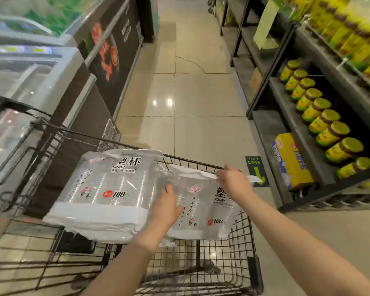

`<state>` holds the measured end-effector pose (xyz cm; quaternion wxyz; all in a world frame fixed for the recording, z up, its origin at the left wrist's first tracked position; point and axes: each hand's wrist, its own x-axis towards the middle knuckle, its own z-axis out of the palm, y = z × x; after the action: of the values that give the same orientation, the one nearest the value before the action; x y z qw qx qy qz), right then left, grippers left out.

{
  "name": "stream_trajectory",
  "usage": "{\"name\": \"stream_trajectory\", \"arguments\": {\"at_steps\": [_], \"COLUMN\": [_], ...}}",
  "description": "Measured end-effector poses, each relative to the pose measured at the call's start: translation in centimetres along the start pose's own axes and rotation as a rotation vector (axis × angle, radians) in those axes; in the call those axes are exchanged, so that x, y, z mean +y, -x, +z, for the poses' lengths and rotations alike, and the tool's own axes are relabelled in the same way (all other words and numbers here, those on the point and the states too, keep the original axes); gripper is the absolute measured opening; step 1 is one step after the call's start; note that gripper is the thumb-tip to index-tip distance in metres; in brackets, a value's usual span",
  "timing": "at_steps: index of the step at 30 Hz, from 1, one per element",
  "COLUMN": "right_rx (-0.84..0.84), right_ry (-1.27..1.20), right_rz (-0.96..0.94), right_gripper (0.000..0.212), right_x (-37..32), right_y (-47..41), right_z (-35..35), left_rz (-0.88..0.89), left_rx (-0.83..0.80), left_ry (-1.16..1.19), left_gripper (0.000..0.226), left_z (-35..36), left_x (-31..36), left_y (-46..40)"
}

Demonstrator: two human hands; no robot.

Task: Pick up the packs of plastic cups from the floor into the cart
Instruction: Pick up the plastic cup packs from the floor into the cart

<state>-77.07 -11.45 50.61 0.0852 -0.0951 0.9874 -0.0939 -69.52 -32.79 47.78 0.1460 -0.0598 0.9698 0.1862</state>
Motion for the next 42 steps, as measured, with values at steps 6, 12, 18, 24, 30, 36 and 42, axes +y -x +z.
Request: {"name": "stream_trajectory", "arguments": {"at_steps": [6, 12, 18, 24, 30, 36, 42], "right_rx": [-0.076, -0.139, -0.036, 0.119, 0.188, 0.082, -0.011], "right_ry": [0.038, -0.111, -0.146, -0.069, -0.002, -0.226, -0.459], "right_rz": [0.093, 0.096, 0.007, -0.102, 0.101, 0.489, 0.721], "right_gripper": [0.027, 0.033, 0.025, 0.022, 0.022, 0.018, 0.017], "right_x": [3.8, 3.7, 4.5, 4.5, 3.2, 2.3, 3.2], "right_y": [0.9, 0.3, 0.8, 5.8, 9.6, 10.9, 10.3], "right_z": [1.3, 1.7, 2.4, -1.5, -7.2, -2.3, 5.1], "left_rz": [-0.052, -0.126, -0.127, 0.05, 0.198, 0.243, 0.299], "left_rx": [0.041, -0.037, -0.067, -0.052, -0.032, -0.139, -0.448], "left_ry": [0.202, 0.279, 0.339, 0.492, 0.598, 0.531, 0.485], "left_gripper": [0.056, 0.097, 0.089, 0.086, 0.047, 0.048, 0.064], "left_z": [1.7, 1.9, 1.9, -1.5, -5.0, -2.1, 4.6], "left_x": [-0.3, 0.1, 0.6, 0.7, 4.4, 5.3, 5.0], "left_y": [-2.1, -2.6, -1.5, 0.5, -1.9, -1.4, 0.2]}}
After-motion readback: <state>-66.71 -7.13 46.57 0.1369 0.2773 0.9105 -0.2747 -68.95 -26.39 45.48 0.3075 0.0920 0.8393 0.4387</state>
